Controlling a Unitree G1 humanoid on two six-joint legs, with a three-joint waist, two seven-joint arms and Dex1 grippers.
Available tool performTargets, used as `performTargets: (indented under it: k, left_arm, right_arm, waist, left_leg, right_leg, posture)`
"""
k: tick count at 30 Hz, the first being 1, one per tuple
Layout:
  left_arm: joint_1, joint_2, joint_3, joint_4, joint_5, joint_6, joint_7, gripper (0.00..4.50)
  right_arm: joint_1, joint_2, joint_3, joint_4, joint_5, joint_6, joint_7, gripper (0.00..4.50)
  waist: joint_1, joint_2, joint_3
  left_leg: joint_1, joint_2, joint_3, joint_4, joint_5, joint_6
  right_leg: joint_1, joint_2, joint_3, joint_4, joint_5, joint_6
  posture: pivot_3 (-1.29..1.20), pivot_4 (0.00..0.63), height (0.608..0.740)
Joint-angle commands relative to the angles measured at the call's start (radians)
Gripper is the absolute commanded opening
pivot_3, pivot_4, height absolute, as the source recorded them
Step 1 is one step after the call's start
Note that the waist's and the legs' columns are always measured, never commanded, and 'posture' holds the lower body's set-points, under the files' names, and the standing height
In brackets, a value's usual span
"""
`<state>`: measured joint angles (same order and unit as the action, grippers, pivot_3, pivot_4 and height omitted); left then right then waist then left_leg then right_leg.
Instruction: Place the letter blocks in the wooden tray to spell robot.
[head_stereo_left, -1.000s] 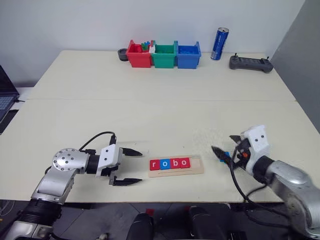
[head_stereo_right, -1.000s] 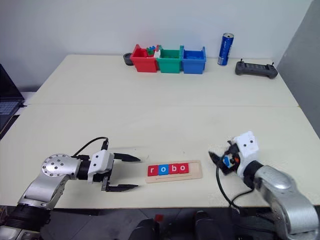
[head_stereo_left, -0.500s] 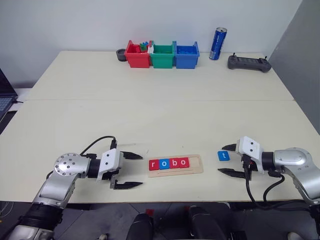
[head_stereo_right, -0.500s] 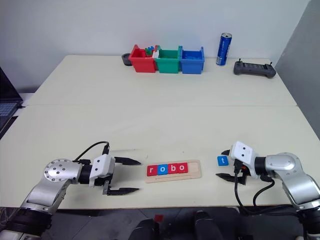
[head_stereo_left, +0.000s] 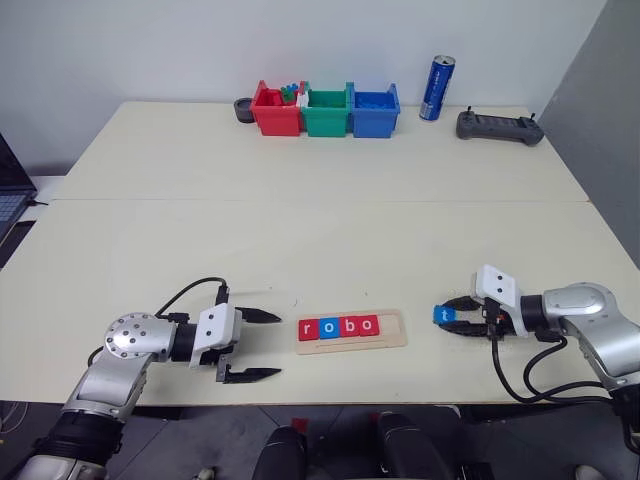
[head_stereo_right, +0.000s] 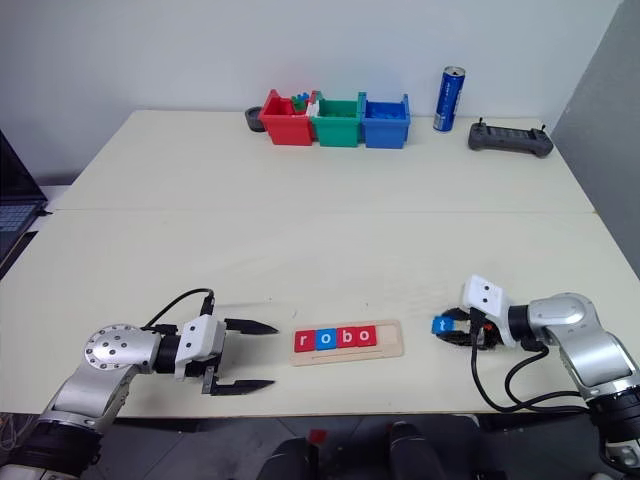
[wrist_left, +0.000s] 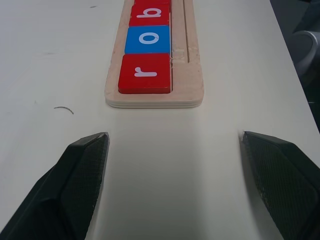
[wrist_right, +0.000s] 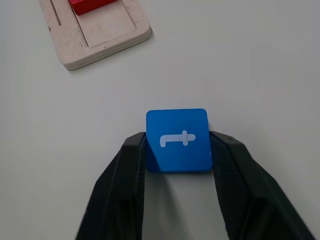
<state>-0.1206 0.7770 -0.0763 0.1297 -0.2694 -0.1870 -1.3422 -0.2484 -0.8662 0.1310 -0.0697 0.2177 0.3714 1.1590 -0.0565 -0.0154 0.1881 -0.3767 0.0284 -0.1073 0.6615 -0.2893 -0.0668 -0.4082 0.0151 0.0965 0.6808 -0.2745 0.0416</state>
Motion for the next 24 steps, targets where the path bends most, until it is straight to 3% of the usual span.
performTargets:
  k: [1,10,24]
  left_arm:
    - [-0.005,0.005,0.013,0.012,0.000,-0.024,-0.002,4.50]
    - [0.009,0.006,0.010,-0.013,-0.001,-0.019,0.008,4.50]
    - [0.002,0.019,0.014,-0.168,-0.016,0.124,0.046,4.50]
  right_arm:
    - [0.008,-0.008,0.001,-0.087,0.013,0.024,0.008,1.44]
    - [-0.076,0.007,0.151,-0.347,-0.039,0.148,-0.013,1.44]
    - [-0.229,0.064,0.261,-0.303,-0.091,0.224,-0.019,1.44]
  waist:
    - [0.000,0.000,0.000]
    - [0.000,0.000,0.000]
    - [0.000,0.000,0.000]
  left_leg:
    - [0.000,0.000,0.000,0.000,0.000,0.000]
    - [0.001,0.000,0.000,0.000,0.000,0.000]
    - [0.000,0.000,-0.001,0.000,0.000,0.000]
  right_leg:
    - [0.000,0.000,0.000,0.000,0.000,0.000]
    - [0.000,0.000,0.000,0.001,0.000,0.001]
    - [0.000,0.000,-0.001,0.000,0.000,0.000]
  posture:
    - [0.00,0.150,0.740]
    - [0.00,0.150,0.740]
    - [0.00,0.150,0.740]
